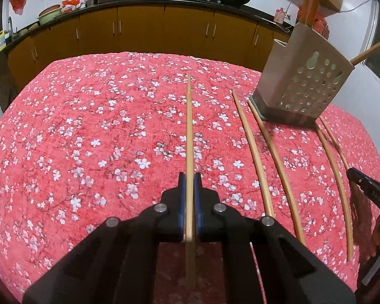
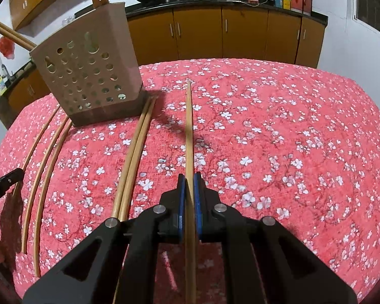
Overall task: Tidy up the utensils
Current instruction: 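Lift the held chopsticks off the cloth with both tools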
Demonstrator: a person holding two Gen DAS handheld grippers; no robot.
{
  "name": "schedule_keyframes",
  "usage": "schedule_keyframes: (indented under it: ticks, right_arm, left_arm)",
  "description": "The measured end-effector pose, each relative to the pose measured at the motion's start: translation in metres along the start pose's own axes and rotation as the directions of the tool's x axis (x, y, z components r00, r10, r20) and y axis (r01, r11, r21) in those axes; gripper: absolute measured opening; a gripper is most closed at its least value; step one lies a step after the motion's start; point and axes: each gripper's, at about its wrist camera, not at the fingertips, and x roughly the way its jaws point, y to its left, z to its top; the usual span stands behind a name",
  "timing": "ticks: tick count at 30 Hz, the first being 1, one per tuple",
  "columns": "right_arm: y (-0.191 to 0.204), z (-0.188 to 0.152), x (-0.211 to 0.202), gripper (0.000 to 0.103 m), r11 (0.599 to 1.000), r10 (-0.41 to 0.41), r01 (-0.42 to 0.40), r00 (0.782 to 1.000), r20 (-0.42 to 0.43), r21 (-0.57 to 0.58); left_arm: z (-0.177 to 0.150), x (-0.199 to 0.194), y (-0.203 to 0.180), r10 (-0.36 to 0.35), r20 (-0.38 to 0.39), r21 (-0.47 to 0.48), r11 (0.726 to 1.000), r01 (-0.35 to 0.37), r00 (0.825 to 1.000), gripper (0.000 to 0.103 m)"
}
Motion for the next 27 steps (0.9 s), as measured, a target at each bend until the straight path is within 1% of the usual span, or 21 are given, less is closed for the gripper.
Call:
schedule_keyframes:
  ticks: [8,21,27]
  right_arm:
    - [0.005,-0.005,-0.007,0.008,1.0,-0.01,0.01,1.0,-0.006,-0.009]
    - [0.002,-0.01,-0.013,0.008,1.0,0.0,0.0,1.0,-0.002,-0.004]
    - [0.002,-0.009,-0.013,0.008,1.0,0.01,-0.01,1.0,-0.005,0.005]
  left_arm:
    - [0.0,-0.001,-0.001,0.006,-0.002,0.011,1.0,-0.006,1.0,0.009]
    - [-0.004,-0.003,-0.008,0.02,-0.003,0.033,0.999,-0.02,1.0,0.009]
    - [-0.003,0.0,-0.013,0.038,-0.005,0.07,0.997,-0.037,0.999,0.008]
